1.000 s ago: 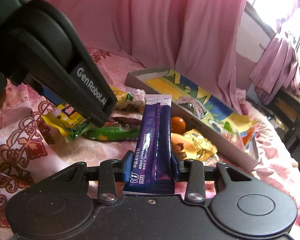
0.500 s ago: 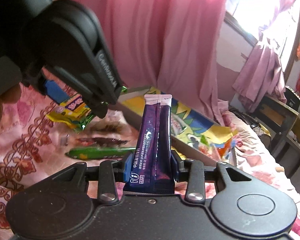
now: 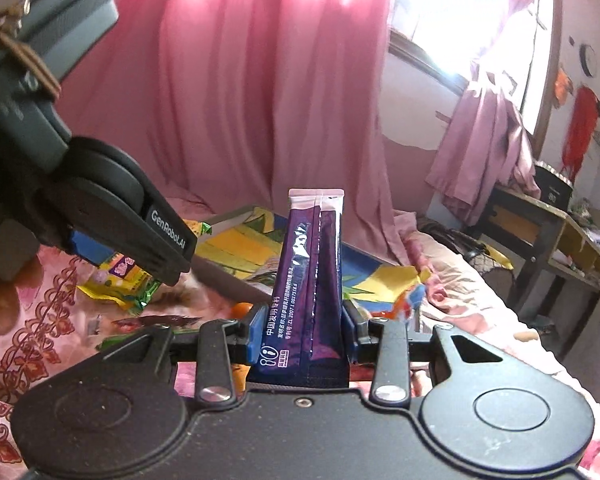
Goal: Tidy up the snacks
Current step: 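Lift both packs and carry them over the dinosaur tray with both tools, then open both tools to drop the packs into the tray and lift away, then move both open tools back toward the snack pile beside the tray, then grasp the gold pouch with the right tool while the left tool hovers over the pile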
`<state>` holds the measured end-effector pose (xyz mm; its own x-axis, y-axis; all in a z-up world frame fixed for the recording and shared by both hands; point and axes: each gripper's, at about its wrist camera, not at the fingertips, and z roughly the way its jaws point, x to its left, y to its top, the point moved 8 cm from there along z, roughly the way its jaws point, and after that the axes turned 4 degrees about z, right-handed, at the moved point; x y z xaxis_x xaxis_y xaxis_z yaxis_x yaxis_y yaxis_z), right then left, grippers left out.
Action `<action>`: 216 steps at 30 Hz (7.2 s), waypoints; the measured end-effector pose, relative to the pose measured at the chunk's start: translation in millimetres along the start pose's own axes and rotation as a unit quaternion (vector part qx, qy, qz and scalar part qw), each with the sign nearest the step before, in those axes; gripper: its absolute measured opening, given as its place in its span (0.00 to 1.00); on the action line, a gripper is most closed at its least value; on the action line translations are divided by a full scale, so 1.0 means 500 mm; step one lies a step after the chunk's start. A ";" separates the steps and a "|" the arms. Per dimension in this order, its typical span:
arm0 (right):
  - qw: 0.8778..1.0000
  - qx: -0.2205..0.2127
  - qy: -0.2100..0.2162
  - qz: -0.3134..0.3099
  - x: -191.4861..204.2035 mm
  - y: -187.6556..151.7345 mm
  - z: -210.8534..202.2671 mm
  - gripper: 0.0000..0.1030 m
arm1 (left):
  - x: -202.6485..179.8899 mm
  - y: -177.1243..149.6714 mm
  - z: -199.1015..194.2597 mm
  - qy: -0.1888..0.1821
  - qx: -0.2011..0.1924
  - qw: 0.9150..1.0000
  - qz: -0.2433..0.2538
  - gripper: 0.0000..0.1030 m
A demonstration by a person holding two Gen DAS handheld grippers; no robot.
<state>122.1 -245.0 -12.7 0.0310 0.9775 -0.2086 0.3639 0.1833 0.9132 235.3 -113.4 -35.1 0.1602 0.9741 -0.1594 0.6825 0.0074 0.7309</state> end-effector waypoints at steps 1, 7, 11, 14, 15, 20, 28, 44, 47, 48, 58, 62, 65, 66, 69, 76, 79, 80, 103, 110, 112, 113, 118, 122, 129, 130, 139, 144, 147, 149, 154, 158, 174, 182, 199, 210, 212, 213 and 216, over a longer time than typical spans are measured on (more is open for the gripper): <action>1.000 0.002 -0.001 0.005 -0.010 0.001 -0.001 0.39 | -0.009 0.004 0.003 -0.003 0.001 1.000 0.002 0.51; 1.000 0.015 -0.002 0.022 -0.060 -0.002 0.001 0.40 | -0.061 0.024 0.024 -0.016 -0.004 1.000 0.015 0.51; 1.000 0.009 -0.008 0.023 -0.088 0.009 0.026 0.40 | -0.093 0.042 0.046 -0.023 -0.003 0.999 0.022 0.51; 1.000 0.002 -0.013 0.019 -0.110 0.023 0.061 0.40 | -0.120 0.061 0.064 -0.028 -0.005 0.999 0.032 0.51; 1.000 0.002 -0.014 0.021 -0.119 0.026 0.075 0.40 | -0.127 0.067 0.070 -0.030 -0.005 0.999 0.034 0.51; 0.999 0.009 -0.016 0.030 -0.164 0.030 0.143 0.39 | -0.155 0.104 0.102 -0.034 -0.011 0.998 0.053 0.51; 0.996 0.032 -0.015 0.082 -0.224 0.018 0.274 0.40 | -0.189 0.145 0.193 -0.048 -0.001 0.997 0.065 0.51; 0.992 0.081 0.014 0.100 -0.219 -0.022 0.384 0.38 | -0.215 0.135 0.322 -0.030 0.028 0.997 0.063 0.51; 0.992 0.080 0.010 0.092 -0.216 -0.025 0.388 0.32 | -0.213 0.128 0.333 -0.029 0.035 0.997 0.060 0.51; 0.992 0.081 0.009 0.092 -0.216 -0.026 0.390 0.32 | -0.213 0.126 0.336 -0.028 0.037 0.997 0.062 0.51; 0.993 0.082 0.003 0.088 -0.218 -0.029 0.391 0.33 | -0.220 0.117 0.348 -0.027 0.049 0.996 0.066 0.52; 0.993 0.080 -0.002 0.089 -0.219 -0.028 0.389 0.37 | -0.217 0.121 0.349 -0.033 0.055 0.996 0.058 0.52; 0.993 0.079 -0.010 0.089 -0.222 -0.029 0.388 0.49 | -0.212 0.123 0.349 -0.034 0.058 0.996 0.052 0.60; 0.993 0.078 -0.012 0.089 -0.223 -0.029 0.388 0.51 | -0.212 0.125 0.347 -0.032 0.056 0.997 0.050 0.63; 0.993 0.077 -0.014 0.091 -0.227 -0.029 0.388 0.54 | -0.205 0.132 0.340 -0.024 0.047 0.998 0.042 0.70; 0.990 0.029 -0.053 0.124 -0.266 -0.007 0.364 0.83 | -0.170 0.156 0.303 -0.012 0.013 1.000 0.010 0.89; 0.986 -0.008 -0.070 0.153 -0.293 0.013 0.342 0.90 | -0.152 0.170 0.279 -0.006 -0.011 1.000 -0.002 0.96; 0.984 -0.021 -0.074 0.163 -0.303 0.019 0.334 0.94 | -0.147 0.174 0.269 -0.002 -0.021 1.000 -0.005 0.98; 0.969 -0.139 -0.047 0.198 -0.300 0.092 0.130 0.99 | -0.027 0.163 -0.009 0.079 -0.150 0.986 -0.003 1.00; 0.974 -0.161 -0.021 0.157 -0.232 0.113 0.059 0.99 | -0.003 0.116 -0.077 0.083 -0.169 0.982 0.021 1.00; 0.974 -0.166 -0.014 0.151 -0.214 0.114 0.039 0.99 | 0.004 0.105 -0.095 0.086 -0.172 0.981 0.033 1.00; 0.975 -0.167 -0.009 0.149 -0.205 0.113 0.029 0.99 | 0.009 0.098 -0.104 0.087 -0.173 0.980 0.039 1.00; 0.973 -0.184 -0.001 0.138 -0.171 0.107 -0.026 0.99 | 0.036 0.059 -0.144 0.089 -0.179 0.978 0.053 1.00; 0.973 -0.196 -0.001 0.121 -0.143 0.101 -0.066 0.99 | 0.051 0.033 -0.170 0.086 -0.193 0.975 0.065 1.00; 0.980 -0.159 0.006 0.118 -0.094 0.062 -0.109 0.99 | 0.066 0.001 -0.203 0.072 -0.214 0.971 0.077 1.00; 0.981 -0.153 0.008 0.117 -0.086 0.056 -0.114 0.99 | 0.070 -0.005 -0.205 0.072 -0.213 0.971 0.078 1.00; 0.990 -0.109 0.020 0.090 -0.014 0.014 -0.125 0.99 | 0.114 -0.072 -0.180 0.070 -0.159 0.981 0.086 1.00; 0.994 -0.077 0.021 0.077 0.011 -0.006 -0.098 0.99 | 0.133 -0.097 -0.154 0.072 -0.135 0.984 0.095 1.00; 0.994 -0.053 0.019 0.088 0.010 -0.019 -0.078 0.99 | 0.137 -0.106 -0.141 0.067 -0.128 0.985 0.093 1.00; 0.995 -0.040 0.017 0.094 0.009 -0.027 -0.067 0.99 | 0.134 -0.109 -0.129 0.056 -0.117 0.987 0.092 1.00; 0.996 -0.024 0.013 0.089 0.013 -0.038 -0.042 0.99 | 0.119 -0.105 -0.091 0.021 -0.093 0.989 0.110 1.00; 0.996 -0.008 0.013 0.089 0.018 -0.046 -0.026 0.99 | 0.109 -0.100 -0.058 0.002 -0.076 0.989 0.131 1.00; 0.992 0.033 0.086 0.086 0.024 -0.041 0.046 0.99 | 0.105 -0.100 0.043 -0.052 -0.011 0.986 0.161 1.00; 0.994 0.012 0.109 -0.027 0.035 -0.043 0.138 0.98 | 0.118 -0.103 0.089 -0.063 0.014 0.983 0.172 1.00; 0.982 0.089 0.126 -0.110 0.092 -0.113 0.189 0.38 | 0.134 -0.103 0.120 -0.110 0.048 0.988 0.092 0.90; 0.976 0.091 0.141 -0.137 0.107 -0.112 0.160 0.28 | 0.113 -0.113 0.091 -0.144 0.052 0.985 0.080 0.72; 0.974 0.097 0.146 -0.141 0.110 -0.116 0.152 0.28 | 0.105 -0.120 0.084 -0.156 0.054 0.983 0.082 0.71; 0.973 0.100 0.148 -0.146 0.112 -0.118 0.147 0.28 | 0.099 -0.125 0.080 -0.158 0.055 0.982 0.085 0.71; 0.970 0.103 0.151 -0.160 0.114 -0.124 0.124 0.28 | 0.085 -0.136 0.069 -0.160 0.057 0.980 0.100 0.71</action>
<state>158.7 -207.3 -102.9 -0.3771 0.8655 -0.3296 0.4888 0.4883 0.7230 220.5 -80.2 -114.6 0.5017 0.8327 -0.2343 0.6876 -0.2195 0.6922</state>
